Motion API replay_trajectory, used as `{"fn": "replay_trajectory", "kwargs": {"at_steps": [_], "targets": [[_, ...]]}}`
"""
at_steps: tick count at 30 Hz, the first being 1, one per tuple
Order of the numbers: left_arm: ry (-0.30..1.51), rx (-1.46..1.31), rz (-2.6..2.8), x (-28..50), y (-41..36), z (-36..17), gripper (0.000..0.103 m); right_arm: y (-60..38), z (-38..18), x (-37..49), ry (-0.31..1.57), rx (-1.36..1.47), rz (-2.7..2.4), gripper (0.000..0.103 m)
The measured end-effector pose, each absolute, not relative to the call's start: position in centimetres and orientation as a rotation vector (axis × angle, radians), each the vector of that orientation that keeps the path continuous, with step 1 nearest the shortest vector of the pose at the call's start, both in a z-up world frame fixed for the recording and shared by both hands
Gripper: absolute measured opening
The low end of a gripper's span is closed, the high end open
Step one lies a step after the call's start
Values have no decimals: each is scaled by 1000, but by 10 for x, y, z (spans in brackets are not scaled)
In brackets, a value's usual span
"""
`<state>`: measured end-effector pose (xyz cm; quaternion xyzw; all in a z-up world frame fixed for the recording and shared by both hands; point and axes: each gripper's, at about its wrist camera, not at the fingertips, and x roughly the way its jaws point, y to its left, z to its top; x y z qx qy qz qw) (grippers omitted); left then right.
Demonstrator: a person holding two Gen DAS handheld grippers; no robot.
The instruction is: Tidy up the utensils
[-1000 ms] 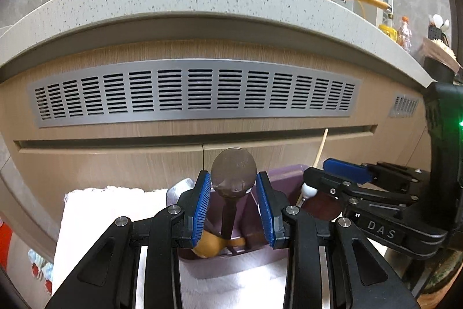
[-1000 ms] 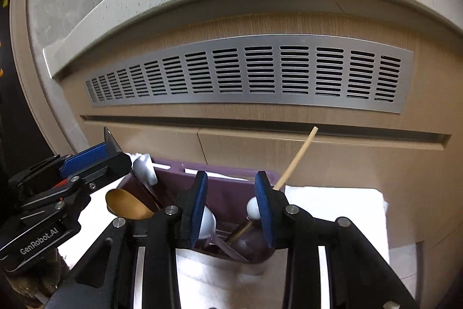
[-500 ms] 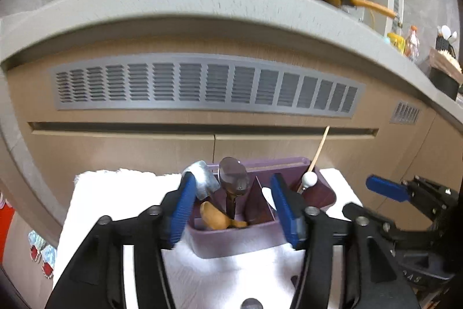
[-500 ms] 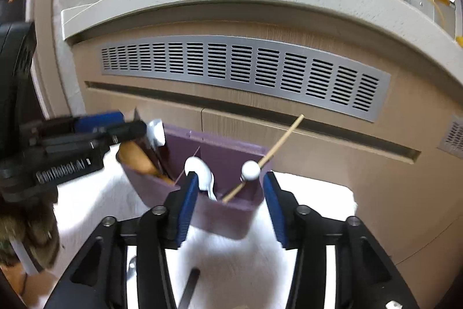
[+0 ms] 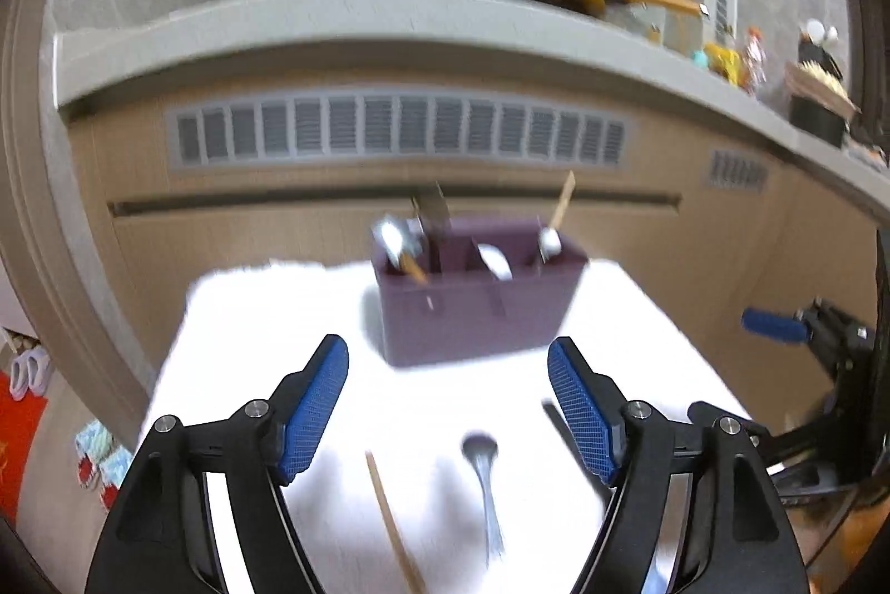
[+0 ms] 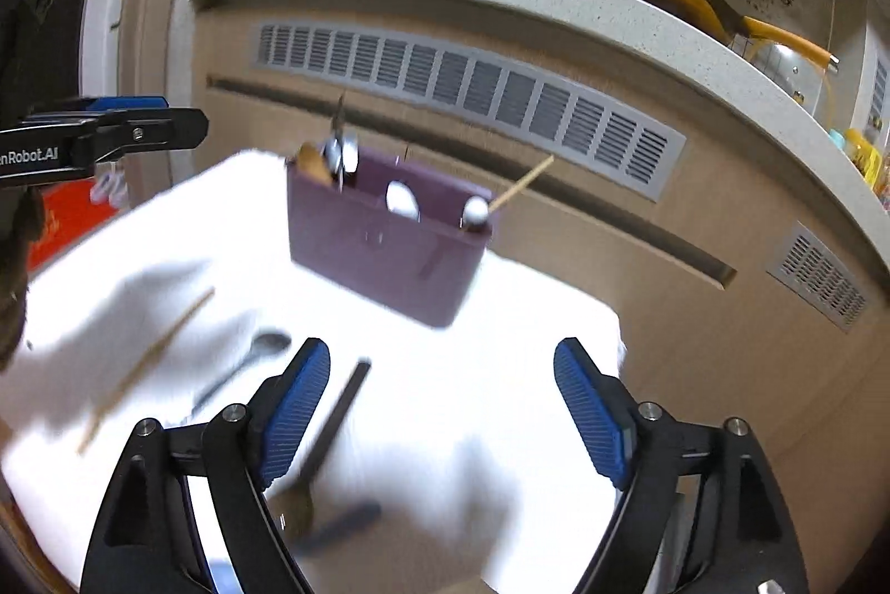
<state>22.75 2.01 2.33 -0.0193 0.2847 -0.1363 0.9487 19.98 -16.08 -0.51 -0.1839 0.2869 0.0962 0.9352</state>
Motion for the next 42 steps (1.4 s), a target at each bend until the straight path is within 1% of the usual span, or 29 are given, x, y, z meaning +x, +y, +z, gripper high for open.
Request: {"fn": "replay_trajectory", "kwargs": {"at_steps": [1, 5, 8, 10, 12, 15, 16, 17, 18, 19, 20, 23, 24, 27, 29, 31, 36, 39, 42], "targets": [[608, -37, -290, 227, 16, 15, 75, -162, -9, 196, 590, -386, 197, 90], [749, -1, -343, 235, -5, -20, 75, -166, -22, 185, 604, -391, 158, 91], [831, 29, -360, 244, -19, -43, 71, -172, -25, 179, 611, -350, 158, 91], [874, 30, -371, 250, -24, -54, 61, -175, -29, 177, 624, -337, 169, 91], [911, 18, -371, 258, -26, -61, 57, -177, -34, 176, 639, -332, 175, 91], [955, 2, -345, 272, -23, -71, 54, -177, -44, 176, 663, -340, 185, 88], [966, 2, -336, 277, -23, -74, 53, -177, -47, 177, 673, -339, 193, 79], [979, 3, -327, 281, -24, -76, 52, -177, -50, 177, 687, -336, 203, 65], [986, 4, -326, 284, -24, -79, 52, -177, -55, 179, 712, -325, 218, 57], [994, 4, -324, 288, -25, -80, 52, -178, -59, 182, 739, -310, 236, 45], [1002, 9, -321, 291, -27, -82, 52, -178, -62, 183, 756, -299, 247, 41], [1014, 34, -322, 298, -34, -86, 50, -179, -72, 186, 781, -288, 254, 41], [1018, 45, -322, 300, -36, -88, 47, -179, -74, 186, 788, -283, 256, 41], [1006, 83, -308, 304, -42, -90, 46, -182, -77, 186, 799, -272, 251, 41], [998, 100, -298, 304, -45, -91, 43, -183, -77, 185, 799, -268, 244, 41], [987, 108, -292, 303, -45, -91, 29, -184, -76, 184, 798, -263, 236, 41], [941, 83, -276, 291, -41, -86, 29, -183, -73, 184, 804, -260, 229, 41], [882, 37, -275, 274, -31, -71, 29, -181, -71, 183, 804, -268, 225, 42], [784, -5, -252, 245, -13, -48, 29, -179, -68, 183, 803, -272, 222, 42]]}}
